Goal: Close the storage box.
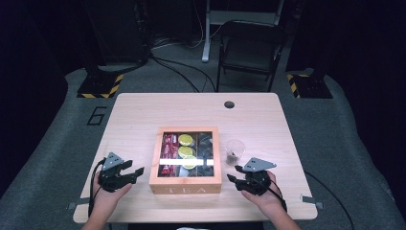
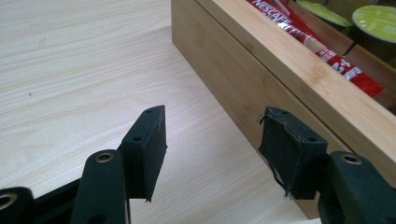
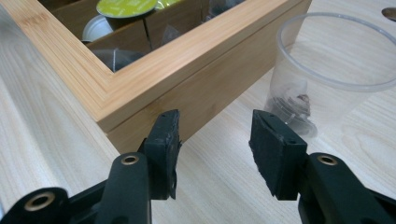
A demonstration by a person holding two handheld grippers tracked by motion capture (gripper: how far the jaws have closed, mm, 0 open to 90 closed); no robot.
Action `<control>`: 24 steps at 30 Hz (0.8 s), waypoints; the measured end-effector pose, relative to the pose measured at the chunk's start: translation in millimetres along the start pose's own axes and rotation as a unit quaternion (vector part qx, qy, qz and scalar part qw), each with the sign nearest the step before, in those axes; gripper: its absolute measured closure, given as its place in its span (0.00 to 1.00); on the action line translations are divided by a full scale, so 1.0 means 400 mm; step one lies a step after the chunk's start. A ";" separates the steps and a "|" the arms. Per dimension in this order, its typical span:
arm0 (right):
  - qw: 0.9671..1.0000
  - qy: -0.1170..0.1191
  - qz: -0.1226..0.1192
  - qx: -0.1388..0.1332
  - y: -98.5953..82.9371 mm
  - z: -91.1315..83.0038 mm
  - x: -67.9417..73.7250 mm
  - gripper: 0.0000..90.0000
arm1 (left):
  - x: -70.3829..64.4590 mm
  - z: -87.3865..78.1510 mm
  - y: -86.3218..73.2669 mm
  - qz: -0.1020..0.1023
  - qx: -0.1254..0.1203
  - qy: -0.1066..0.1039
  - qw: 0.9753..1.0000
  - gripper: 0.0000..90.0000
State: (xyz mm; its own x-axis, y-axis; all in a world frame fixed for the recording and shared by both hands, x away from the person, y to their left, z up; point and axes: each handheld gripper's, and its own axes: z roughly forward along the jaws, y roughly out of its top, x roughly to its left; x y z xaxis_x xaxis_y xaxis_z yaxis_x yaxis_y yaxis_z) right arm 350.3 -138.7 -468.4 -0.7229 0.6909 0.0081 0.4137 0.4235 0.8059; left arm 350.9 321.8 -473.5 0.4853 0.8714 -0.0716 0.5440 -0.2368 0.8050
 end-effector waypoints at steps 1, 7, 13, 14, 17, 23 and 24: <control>1.000 -0.001 0.008 0.000 -0.001 0.003 0.000 0.58 | 0.001 0.002 -0.001 -0.003 0.000 -0.001 1.000 0.45; 1.000 0.005 0.017 0.010 -0.009 0.017 -0.010 0.58 | 0.004 0.011 -0.005 -0.009 0.012 -0.003 1.000 0.45; 1.000 0.008 0.012 0.016 -0.013 0.024 -0.009 0.58 | 0.006 0.019 -0.004 -0.015 0.018 0.002 1.000 0.45; 1.000 0.009 0.012 0.018 -0.014 0.025 -0.009 0.58 | 0.007 0.021 -0.004 -0.018 0.016 0.002 1.000 0.45; 1.000 0.008 0.009 0.025 -0.018 0.026 -0.011 0.57 | 0.008 0.025 -0.003 -0.020 0.016 0.002 1.000 0.45; 1.000 0.005 0.013 0.024 -0.023 0.020 -0.010 0.57 | 0.007 0.035 0.006 -0.017 0.019 -0.004 1.000 0.44; 1.000 0.006 0.006 0.024 -0.024 0.019 -0.012 0.57 | 0.006 0.037 0.008 -0.014 0.021 -0.004 1.000 0.44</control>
State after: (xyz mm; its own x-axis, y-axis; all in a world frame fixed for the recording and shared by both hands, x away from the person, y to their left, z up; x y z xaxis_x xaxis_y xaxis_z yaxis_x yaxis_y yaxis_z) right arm 353.9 -141.7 -480.7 -0.7236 0.6897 0.0251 0.4487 0.4425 0.7764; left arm 364.1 316.7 -479.8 0.4756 0.8741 -0.0986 0.5848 -0.2304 0.7778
